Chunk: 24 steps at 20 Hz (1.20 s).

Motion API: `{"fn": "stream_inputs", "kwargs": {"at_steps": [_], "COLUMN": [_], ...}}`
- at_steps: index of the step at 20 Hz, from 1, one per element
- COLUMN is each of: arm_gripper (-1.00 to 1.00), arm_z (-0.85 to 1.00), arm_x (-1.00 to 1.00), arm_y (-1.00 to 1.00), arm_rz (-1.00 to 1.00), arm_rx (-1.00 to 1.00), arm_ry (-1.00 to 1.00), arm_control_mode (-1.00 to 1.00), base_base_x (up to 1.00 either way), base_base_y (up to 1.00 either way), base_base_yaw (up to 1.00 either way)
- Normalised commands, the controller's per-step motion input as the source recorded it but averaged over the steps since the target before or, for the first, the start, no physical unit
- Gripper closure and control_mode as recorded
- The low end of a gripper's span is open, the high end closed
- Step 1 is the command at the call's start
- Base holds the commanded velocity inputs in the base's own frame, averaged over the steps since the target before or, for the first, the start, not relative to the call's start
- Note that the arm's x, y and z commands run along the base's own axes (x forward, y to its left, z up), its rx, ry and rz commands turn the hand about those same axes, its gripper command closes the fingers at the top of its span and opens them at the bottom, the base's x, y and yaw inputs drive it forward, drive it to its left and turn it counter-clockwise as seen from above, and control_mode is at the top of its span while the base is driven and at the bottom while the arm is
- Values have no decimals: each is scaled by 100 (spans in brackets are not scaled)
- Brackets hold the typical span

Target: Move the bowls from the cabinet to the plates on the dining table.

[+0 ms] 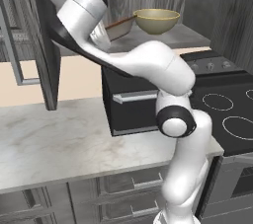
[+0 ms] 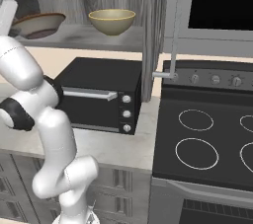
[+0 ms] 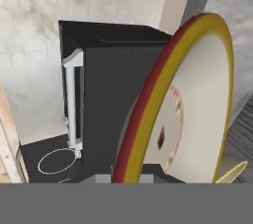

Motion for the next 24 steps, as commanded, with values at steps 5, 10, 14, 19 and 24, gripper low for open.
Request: {"fn": "stream_inputs", "kwargs": {"at_steps": [5, 10, 14, 19, 24], "arm_gripper": [100, 100, 100, 100, 100], "arm_z": [-57, -50, -45, -28, -23], "arm_x": [-87, -56, -19, -12, -39], "arm_y": [-77, -76, -72, -54, -16], "arm_rz": [11, 11, 13, 16, 18], "arm_rx": [-11, -13, -14, -3, 0], "arm_ry": [-24, -23, -21, -18, -17], "arm_control_mode": [-100, -100, -100, -100, -100], "base_base_x": [0, 0, 0, 0, 0], "base_base_y": [0, 0, 0, 0, 0], "base_base_yaw": [0, 0, 0, 0, 0]}}
